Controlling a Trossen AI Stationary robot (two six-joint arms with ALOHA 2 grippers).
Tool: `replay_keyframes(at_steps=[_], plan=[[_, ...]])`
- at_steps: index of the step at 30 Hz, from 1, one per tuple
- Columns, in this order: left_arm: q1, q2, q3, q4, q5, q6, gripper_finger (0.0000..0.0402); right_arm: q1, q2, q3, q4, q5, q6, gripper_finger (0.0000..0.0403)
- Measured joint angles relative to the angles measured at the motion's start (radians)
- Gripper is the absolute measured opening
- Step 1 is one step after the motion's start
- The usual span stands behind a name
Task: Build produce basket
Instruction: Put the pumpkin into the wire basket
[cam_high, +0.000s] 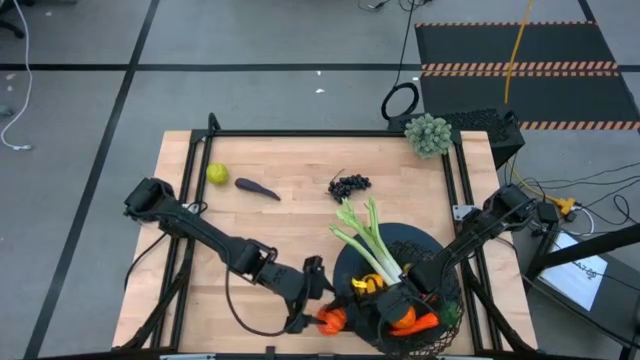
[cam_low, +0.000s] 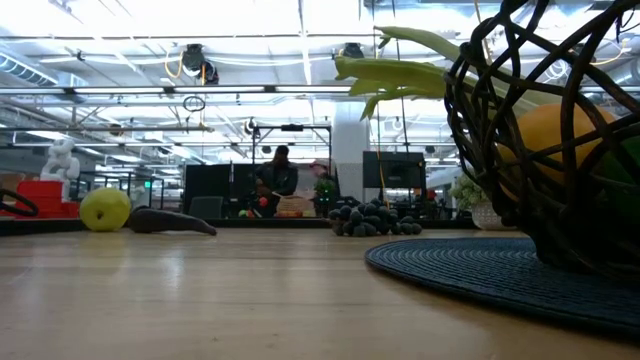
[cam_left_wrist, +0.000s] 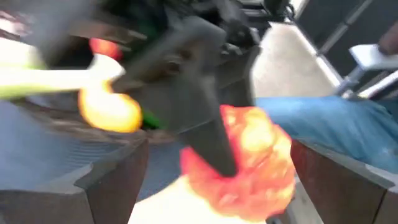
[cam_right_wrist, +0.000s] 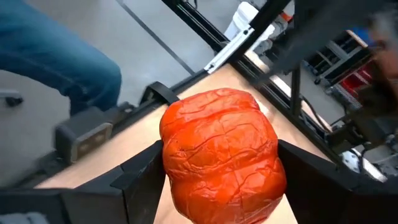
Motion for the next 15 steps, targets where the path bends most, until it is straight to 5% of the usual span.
replay_keyframes(at_steps=[7,15], plan=[[0.005,-0.088,0.002,-0.159,-0.176,0.007,0.0388,0.057,-0.077,0.000,-0.083,0.116,0.124,0.0274],[0.003,-0.117,0.001,-0.300,-0.275,0.002,0.0388,0.143,-0.232,0.000,-0.362,0.310,0.475,0.0274]])
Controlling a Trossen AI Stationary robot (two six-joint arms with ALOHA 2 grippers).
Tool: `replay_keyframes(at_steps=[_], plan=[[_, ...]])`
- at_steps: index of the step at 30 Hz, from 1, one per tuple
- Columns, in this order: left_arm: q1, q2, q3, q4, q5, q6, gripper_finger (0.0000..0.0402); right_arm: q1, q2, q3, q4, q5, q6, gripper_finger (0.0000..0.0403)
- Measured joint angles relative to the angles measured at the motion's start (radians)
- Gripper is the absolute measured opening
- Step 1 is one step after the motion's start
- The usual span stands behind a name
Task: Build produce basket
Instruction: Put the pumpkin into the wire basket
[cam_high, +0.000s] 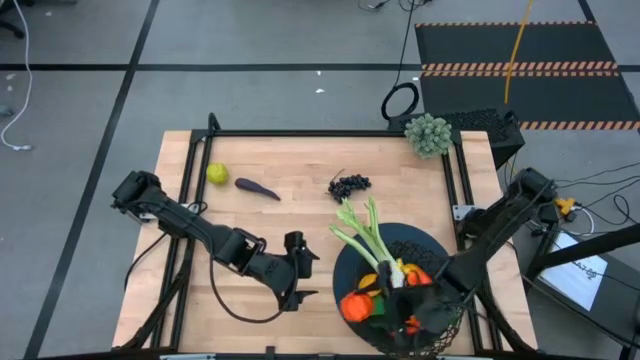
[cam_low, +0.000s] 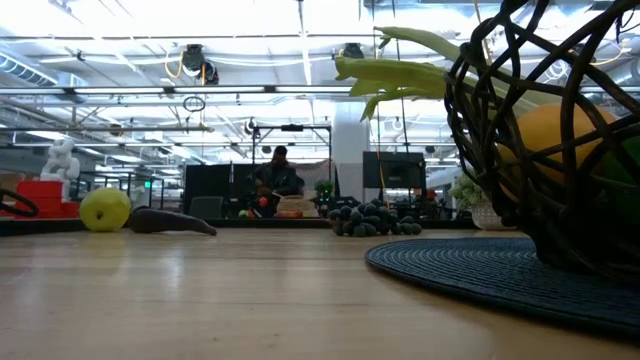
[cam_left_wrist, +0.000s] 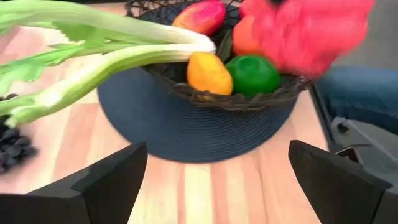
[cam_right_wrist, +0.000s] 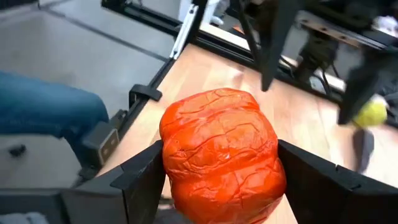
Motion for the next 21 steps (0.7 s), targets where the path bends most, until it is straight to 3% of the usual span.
replay_keyframes(at_steps=[10,21], plan=[[0.031,0.000,0.000,-0.017,-0.014,-0.002,0.0388,0.121,-0.140,0.000,-0.470,0.163,0.448,0.0274],[0.029,0.000,0.000,-0.003,-0.013,-0.014,0.0388,0.138,-0.147,0.000,-0.916,0.147,0.970,0.0274]])
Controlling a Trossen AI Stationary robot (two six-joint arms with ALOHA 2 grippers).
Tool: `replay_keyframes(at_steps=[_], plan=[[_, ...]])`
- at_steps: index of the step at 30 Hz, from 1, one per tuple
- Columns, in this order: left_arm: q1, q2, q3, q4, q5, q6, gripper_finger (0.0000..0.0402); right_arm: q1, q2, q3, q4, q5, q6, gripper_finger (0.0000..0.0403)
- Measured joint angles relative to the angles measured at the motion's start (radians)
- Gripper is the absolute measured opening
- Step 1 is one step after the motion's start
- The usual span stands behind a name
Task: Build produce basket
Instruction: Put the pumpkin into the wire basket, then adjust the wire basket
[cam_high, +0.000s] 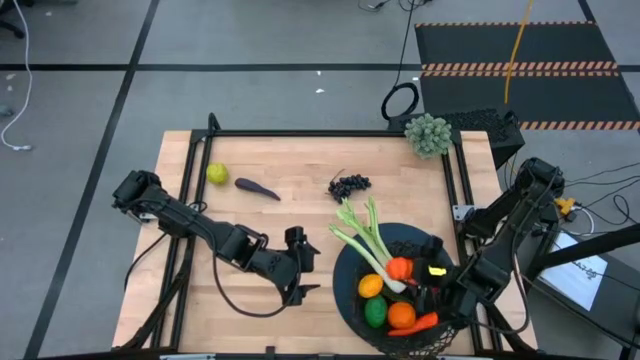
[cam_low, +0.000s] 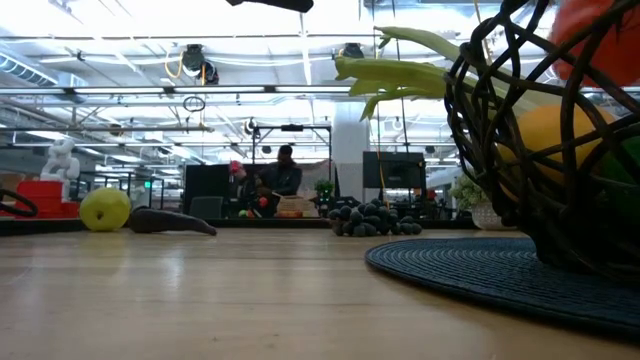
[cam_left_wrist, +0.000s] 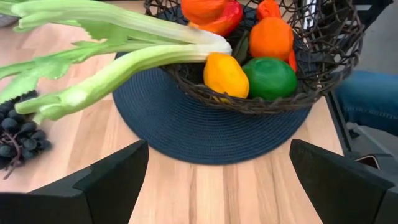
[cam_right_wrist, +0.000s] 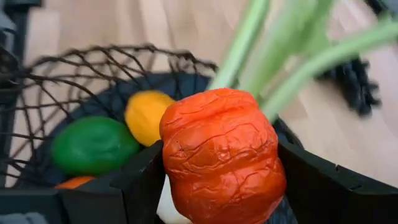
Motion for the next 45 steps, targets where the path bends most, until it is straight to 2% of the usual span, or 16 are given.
replay_keyframes(at_steps=[7,11,22,26,32,36,40,45], plan=[[0.000,0.000,0.000,0.000,0.000,-0.008,0.0388,0.000,0.000,0.000,-0.163,-0.068,0.215,0.0275],[0.000,0.000,0.000,0.000,-0.001,-0.010,0.0388,0.000,0.001,-0.006,-0.198,-0.072,0.269,0.0276],[0.000,0.001,0.000,0.002,-0.002,-0.010,0.0388,0.000,0.001,-0.018,-0.178,-0.069,0.241,0.0338],[0.000,0.001,0.000,0.002,-0.002,-0.010,0.0388,0.000,-0.015,-0.014,-0.091,-0.078,0.184,0.0337],[0.000,0.001,-0.001,0.002,-0.004,-0.010,0.0388,0.000,-0.050,-0.013,0.105,-0.145,0.067,0.0324],[0.000,0.001,-0.001,0.002,-0.006,-0.009,0.0388,0.000,-0.058,-0.011,0.176,-0.140,-0.017,0.0315],[0.000,0.001,-0.001,0.002,-0.006,-0.008,0.0388,-0.012,-0.057,-0.011,0.057,-0.119,0.018,0.0313],[0.000,0.001,-0.001,0.002,-0.007,-0.008,0.0388,-0.048,-0.058,-0.024,-0.179,-0.089,0.211,0.0312]])
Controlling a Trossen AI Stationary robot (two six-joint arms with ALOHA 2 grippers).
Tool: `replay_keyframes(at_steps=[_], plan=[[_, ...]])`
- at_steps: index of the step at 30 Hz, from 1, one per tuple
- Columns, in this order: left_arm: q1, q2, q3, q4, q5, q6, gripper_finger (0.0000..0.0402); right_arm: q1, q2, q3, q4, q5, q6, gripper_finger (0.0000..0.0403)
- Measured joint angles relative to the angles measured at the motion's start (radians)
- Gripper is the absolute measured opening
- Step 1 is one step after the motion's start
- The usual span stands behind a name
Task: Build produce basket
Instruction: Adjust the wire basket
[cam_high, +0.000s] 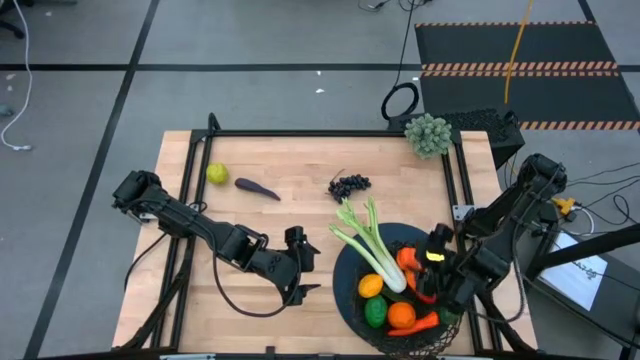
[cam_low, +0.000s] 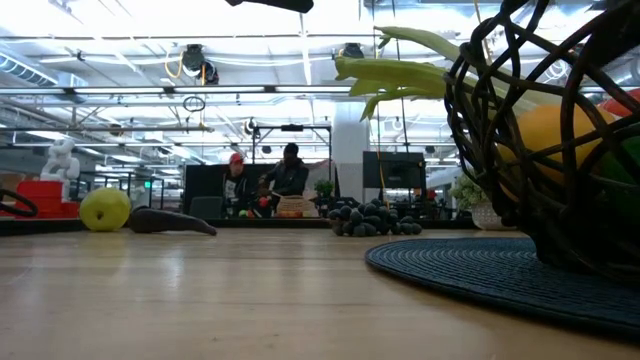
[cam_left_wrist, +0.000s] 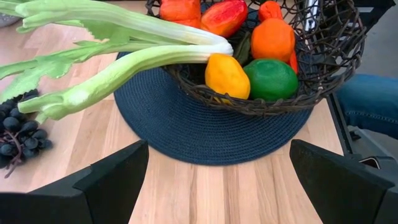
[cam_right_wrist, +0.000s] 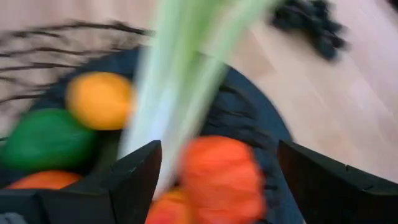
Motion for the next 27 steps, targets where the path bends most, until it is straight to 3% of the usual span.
replay_keyframes(at_steps=[9,19,27], plan=[[0.000,0.000,0.000,0.000,-0.017,0.004,0.0388,-0.079,0.002,-0.115,-0.022,-0.128,0.044,0.0305],[0.000,0.000,0.000,0.000,-0.017,0.008,0.0388,-0.092,-0.010,-0.119,0.030,-0.215,0.008,0.0199],[0.000,0.000,0.000,-0.005,-0.019,0.010,0.0388,-0.092,-0.020,-0.118,0.035,-0.222,-0.009,0.0129]])
